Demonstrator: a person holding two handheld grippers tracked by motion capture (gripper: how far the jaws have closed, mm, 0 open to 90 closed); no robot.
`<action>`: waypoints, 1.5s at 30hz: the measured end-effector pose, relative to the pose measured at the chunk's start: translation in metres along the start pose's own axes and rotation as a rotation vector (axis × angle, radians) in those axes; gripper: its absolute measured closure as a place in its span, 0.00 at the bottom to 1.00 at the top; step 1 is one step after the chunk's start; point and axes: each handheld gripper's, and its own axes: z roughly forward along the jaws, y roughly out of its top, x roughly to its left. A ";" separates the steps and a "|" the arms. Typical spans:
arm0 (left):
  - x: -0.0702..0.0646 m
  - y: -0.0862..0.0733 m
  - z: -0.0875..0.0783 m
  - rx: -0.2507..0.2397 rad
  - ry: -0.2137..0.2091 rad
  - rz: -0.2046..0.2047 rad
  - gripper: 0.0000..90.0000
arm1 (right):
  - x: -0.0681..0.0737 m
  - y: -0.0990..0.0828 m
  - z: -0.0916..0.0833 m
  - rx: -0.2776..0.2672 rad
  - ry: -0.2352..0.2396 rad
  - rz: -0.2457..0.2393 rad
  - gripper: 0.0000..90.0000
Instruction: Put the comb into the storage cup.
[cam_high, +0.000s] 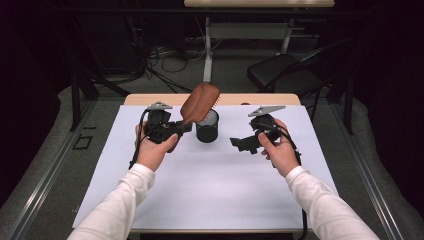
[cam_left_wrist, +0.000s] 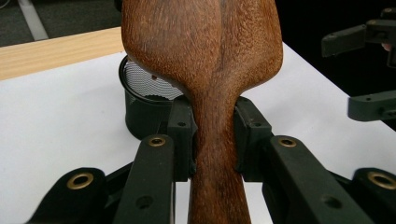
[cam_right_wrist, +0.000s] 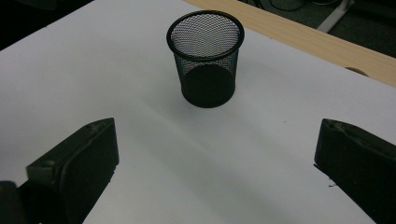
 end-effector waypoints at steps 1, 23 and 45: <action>-0.001 0.000 0.001 -0.002 0.002 -0.001 0.80 | 0.000 0.002 0.001 0.003 -0.005 0.000 0.00; -0.005 0.006 0.017 -0.026 -0.002 0.003 0.80 | -0.007 0.045 0.010 0.001 0.002 0.049 0.00; -0.008 0.004 0.027 -0.046 -0.006 0.006 0.79 | -0.012 0.069 0.013 -0.017 0.010 0.128 0.00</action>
